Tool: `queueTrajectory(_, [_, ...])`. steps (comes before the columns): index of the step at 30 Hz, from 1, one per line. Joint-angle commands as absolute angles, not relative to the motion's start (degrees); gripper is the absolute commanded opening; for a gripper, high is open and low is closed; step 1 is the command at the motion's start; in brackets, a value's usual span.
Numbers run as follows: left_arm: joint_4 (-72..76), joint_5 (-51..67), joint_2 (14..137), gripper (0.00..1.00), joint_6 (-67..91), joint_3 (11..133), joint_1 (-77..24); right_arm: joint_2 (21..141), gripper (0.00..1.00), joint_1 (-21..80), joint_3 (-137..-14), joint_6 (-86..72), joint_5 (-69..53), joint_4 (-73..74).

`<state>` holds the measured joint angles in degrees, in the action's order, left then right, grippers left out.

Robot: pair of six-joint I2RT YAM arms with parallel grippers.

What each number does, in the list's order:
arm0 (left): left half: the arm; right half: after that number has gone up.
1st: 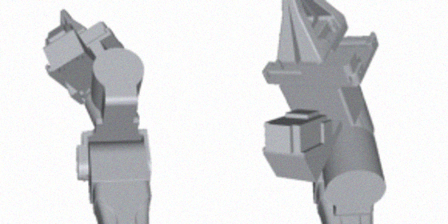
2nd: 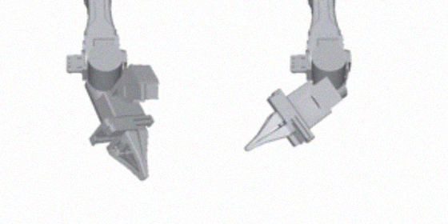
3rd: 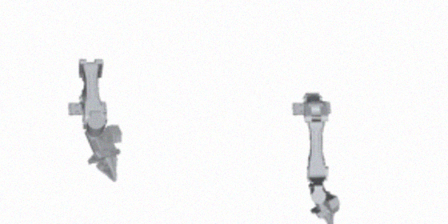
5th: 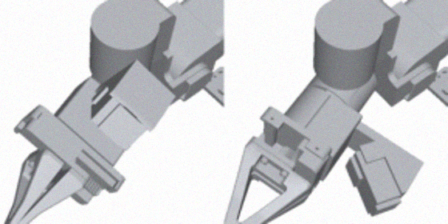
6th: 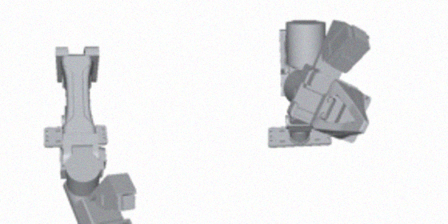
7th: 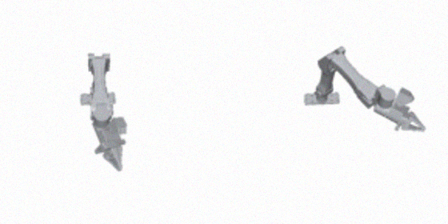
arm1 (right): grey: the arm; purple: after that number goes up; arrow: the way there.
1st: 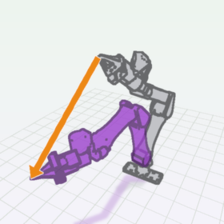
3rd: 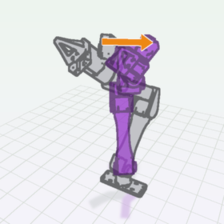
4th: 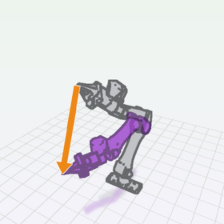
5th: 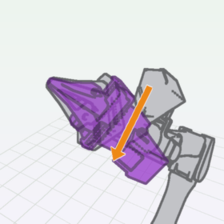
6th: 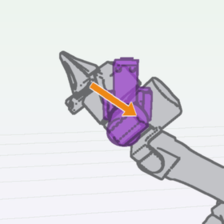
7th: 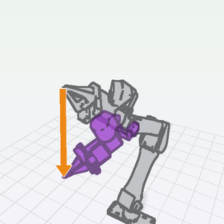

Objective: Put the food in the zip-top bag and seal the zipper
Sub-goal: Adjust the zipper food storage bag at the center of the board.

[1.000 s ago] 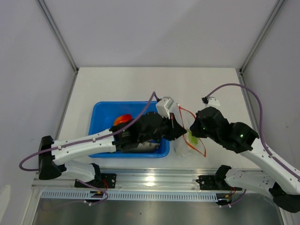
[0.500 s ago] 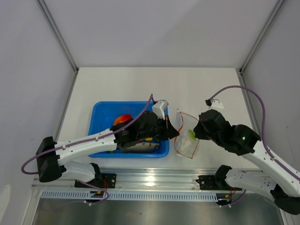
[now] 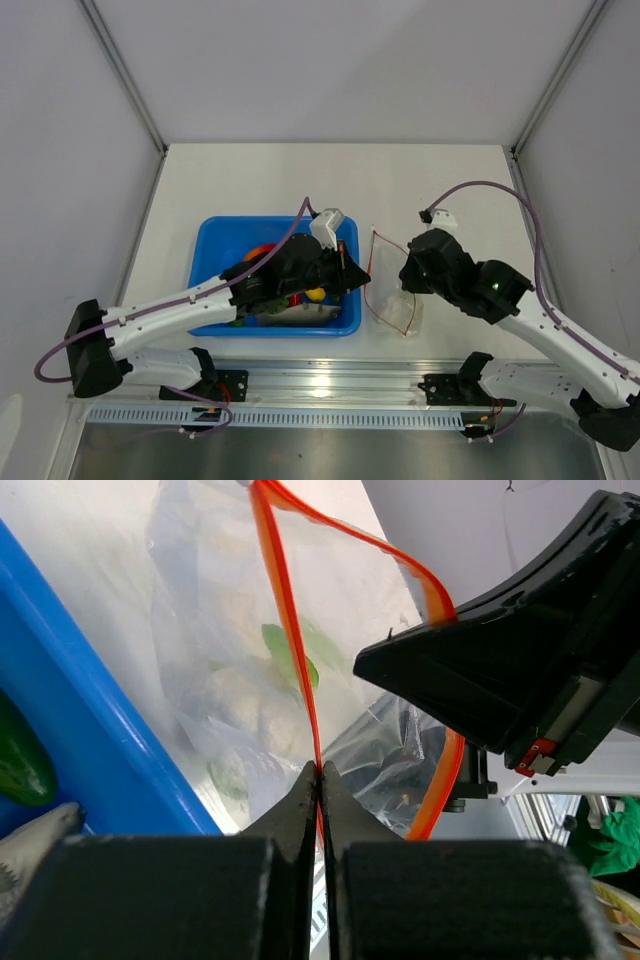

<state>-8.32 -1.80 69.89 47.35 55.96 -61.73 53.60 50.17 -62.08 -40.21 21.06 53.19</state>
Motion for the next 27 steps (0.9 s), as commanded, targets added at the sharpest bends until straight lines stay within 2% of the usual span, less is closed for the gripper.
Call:
queueTrajectory(1, [-8.61,-2.99,67.59,0.01,45.0,55.9,-60.65,55.37,0.0,49.48,-63.19,-39.2,18.47,48.79])
queueTrajectory(8, [-9.67,-3.25,66.62,0.01,43.16,56.25,-59.41,58.36,0.0,48.17,-65.13,-39.2,16.71,47.64])
queueTrajectory(9, [-9.75,-3.34,66.45,0.03,42.89,56.34,-59.33,58.71,0.0,47.99,-65.39,-38.68,16.18,47.55])
queueTrajectory(13, [-10.89,-6.14,63.9,0.49,41.05,55.99,-59.15,58.71,0.0,46.67,-65.57,-37.88,14.6,47.29])
queueTrajectory(16, [-12.74,-8.95,60.39,0.75,39.55,55.37,-59.06,59.06,0.0,45.35,-65.13,-37.09,11.52,46.85])
queueTrajectory(17, [-13.44,-11.75,59.16,0.92,39.38,54.94,-59.06,59.24,0.0,45.26,-64.95,-36.65,11.08,46.67])
queueTrajectory(18, [-13.53,-13.08,56.45,0.99,39.29,53.97,-58.98,59.41,0.0,44.92,-64.95,-36.48,10.64,46.58])
queueTrajectory(23, [-19.84,-21.52,53.52,0.99,40.33,54.66,-55.82,60.64,0.0,43.86,-65.39,-36.3,6.86,45.18])
queueTrajectory(27, [-29.77,-21.71,57.03,0.99,44.9,56.34,-49.32,62.4,0.0,42.46,-66.45,-35.77,5.63,45.53])
